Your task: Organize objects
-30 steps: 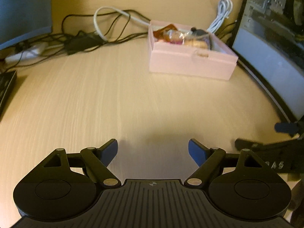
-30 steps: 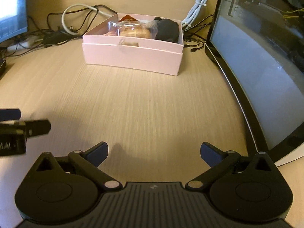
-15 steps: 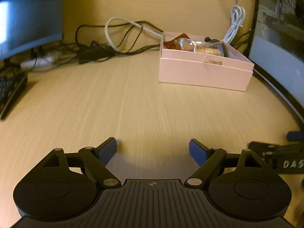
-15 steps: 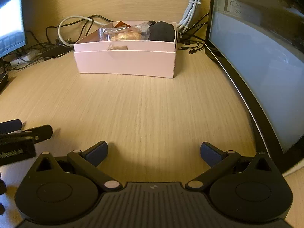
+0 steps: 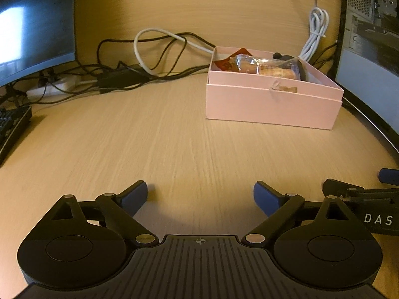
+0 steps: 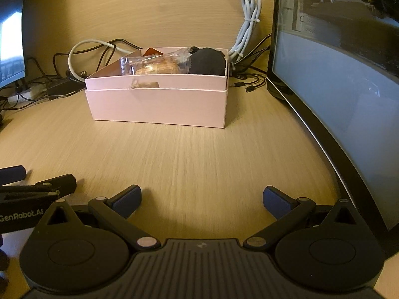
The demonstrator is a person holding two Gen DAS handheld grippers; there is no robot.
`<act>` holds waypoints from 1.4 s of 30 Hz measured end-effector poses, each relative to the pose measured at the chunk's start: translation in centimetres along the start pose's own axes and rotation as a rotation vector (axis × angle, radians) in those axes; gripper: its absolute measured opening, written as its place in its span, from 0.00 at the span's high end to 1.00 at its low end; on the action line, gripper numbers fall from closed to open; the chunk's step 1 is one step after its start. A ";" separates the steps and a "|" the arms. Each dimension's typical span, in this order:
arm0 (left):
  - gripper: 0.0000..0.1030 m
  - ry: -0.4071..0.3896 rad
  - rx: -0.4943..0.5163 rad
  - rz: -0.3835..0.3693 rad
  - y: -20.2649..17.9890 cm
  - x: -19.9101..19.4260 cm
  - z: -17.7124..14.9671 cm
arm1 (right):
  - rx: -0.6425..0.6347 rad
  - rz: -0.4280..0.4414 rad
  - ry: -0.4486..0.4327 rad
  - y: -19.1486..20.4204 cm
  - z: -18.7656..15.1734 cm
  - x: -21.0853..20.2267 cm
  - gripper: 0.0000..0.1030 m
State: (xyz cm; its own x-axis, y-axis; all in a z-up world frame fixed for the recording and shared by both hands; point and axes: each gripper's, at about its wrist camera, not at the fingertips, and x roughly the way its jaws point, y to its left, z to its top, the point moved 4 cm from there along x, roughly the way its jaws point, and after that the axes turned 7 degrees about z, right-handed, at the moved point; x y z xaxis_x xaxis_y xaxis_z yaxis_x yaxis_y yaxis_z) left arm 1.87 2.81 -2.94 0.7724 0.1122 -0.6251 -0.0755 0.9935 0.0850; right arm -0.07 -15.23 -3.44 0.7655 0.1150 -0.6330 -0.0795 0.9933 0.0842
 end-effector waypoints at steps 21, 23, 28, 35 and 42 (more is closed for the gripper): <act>0.07 -0.003 0.021 -0.029 0.1 0.1 0.0 | 0.012 -0.011 -0.002 -0.1 0.1 0.2 0.00; 0.07 -0.003 0.022 -0.028 0.1 0.1 0.0 | 0.012 -0.011 -0.002 -0.1 0.1 0.2 0.00; 0.07 -0.003 0.022 -0.029 0.1 0.1 -0.1 | 0.012 -0.012 -0.002 -0.1 0.2 0.2 0.00; 0.06 -0.003 0.023 -0.026 0.2 0.1 -0.1 | 0.012 -0.012 -0.001 -0.1 0.2 0.2 0.00; 0.06 -0.003 0.023 -0.026 0.1 0.1 -0.1 | 0.012 -0.012 -0.001 -0.1 0.2 0.2 0.00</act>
State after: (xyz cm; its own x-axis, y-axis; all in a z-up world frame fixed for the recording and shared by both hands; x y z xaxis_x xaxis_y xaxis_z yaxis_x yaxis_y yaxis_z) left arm 1.87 2.96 -3.03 0.7759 0.0857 -0.6250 -0.0407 0.9955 0.0860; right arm 0.21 -15.33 -3.48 0.7673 0.1031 -0.6329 -0.0625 0.9943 0.0863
